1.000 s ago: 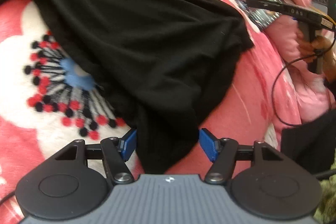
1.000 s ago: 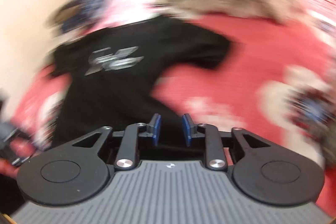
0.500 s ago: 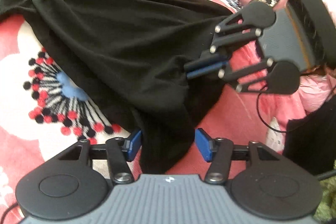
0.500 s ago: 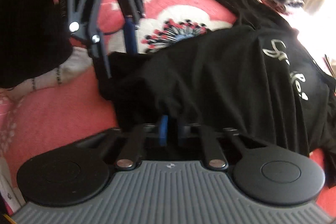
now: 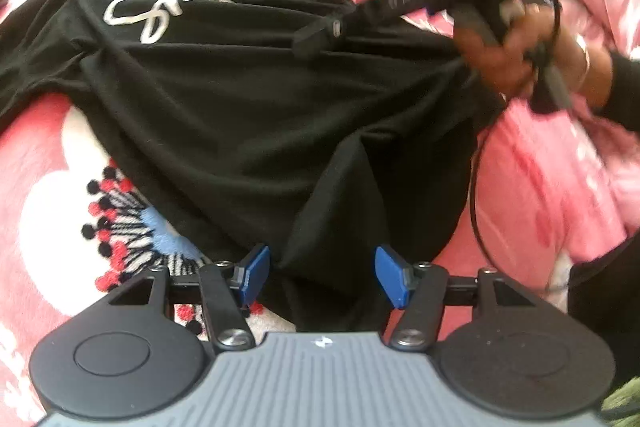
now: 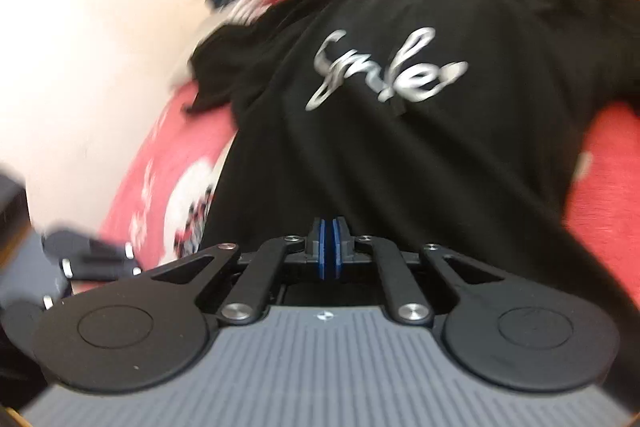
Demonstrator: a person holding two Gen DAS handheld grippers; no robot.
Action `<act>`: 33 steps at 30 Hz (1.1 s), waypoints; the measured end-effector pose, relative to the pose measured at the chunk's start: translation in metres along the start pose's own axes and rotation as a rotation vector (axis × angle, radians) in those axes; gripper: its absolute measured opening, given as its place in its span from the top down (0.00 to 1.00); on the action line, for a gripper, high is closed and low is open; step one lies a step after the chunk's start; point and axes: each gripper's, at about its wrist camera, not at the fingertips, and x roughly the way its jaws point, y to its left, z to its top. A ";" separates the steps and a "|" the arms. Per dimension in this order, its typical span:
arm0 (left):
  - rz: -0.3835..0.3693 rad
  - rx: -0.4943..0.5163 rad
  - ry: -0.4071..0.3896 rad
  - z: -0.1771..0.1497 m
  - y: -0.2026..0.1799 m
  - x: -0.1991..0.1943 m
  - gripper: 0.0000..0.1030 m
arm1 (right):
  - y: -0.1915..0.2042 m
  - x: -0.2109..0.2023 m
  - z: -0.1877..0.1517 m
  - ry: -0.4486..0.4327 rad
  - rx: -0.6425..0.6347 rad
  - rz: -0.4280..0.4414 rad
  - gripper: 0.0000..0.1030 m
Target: Fold clothes
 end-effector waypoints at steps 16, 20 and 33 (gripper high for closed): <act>-0.005 0.216 0.014 0.010 -0.043 0.016 0.44 | 0.077 -0.032 -0.107 0.178 -0.837 -0.130 0.90; 0.062 0.230 0.020 0.008 -0.045 0.030 0.51 | 0.079 -0.025 -0.120 0.211 -0.932 -0.190 0.87; -0.036 -0.143 -0.108 0.008 0.024 -0.003 0.96 | 0.053 -0.070 -0.103 0.090 -0.683 -0.204 0.75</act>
